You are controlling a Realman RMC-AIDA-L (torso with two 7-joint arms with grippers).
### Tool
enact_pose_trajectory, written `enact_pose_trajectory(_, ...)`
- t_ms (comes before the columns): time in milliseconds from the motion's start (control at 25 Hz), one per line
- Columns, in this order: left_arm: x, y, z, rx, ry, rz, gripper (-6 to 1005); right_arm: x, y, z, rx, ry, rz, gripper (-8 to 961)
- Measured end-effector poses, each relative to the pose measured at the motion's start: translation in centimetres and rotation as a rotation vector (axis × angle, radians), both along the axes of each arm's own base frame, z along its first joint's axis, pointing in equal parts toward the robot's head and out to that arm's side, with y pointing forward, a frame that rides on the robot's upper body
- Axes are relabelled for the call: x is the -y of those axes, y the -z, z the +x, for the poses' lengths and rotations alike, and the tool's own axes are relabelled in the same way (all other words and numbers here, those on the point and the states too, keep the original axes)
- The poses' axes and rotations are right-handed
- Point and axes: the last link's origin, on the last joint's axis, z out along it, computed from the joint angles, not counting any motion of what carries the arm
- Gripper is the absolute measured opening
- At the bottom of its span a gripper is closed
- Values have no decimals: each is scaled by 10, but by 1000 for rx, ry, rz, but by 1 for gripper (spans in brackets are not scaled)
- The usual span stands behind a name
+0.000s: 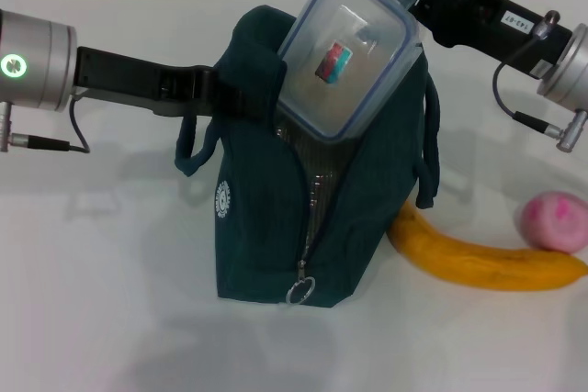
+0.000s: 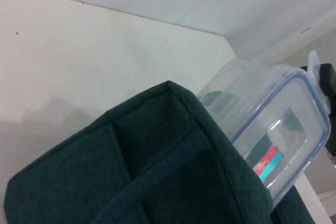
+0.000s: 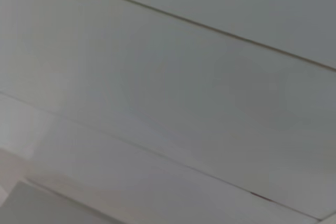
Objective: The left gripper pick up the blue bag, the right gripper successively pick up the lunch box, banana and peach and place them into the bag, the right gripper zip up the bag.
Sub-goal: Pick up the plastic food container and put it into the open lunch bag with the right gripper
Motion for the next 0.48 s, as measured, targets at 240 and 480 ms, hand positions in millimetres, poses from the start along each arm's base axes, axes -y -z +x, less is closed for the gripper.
enact_pose_trajectory(240,-1,1,0,2,3,2,42,-1,3,-5,35,-38,1,166)
enact_pose_trajectory(480,0,1,-3,2,0,8,42,-2,3,-10,32,-53,2,182)
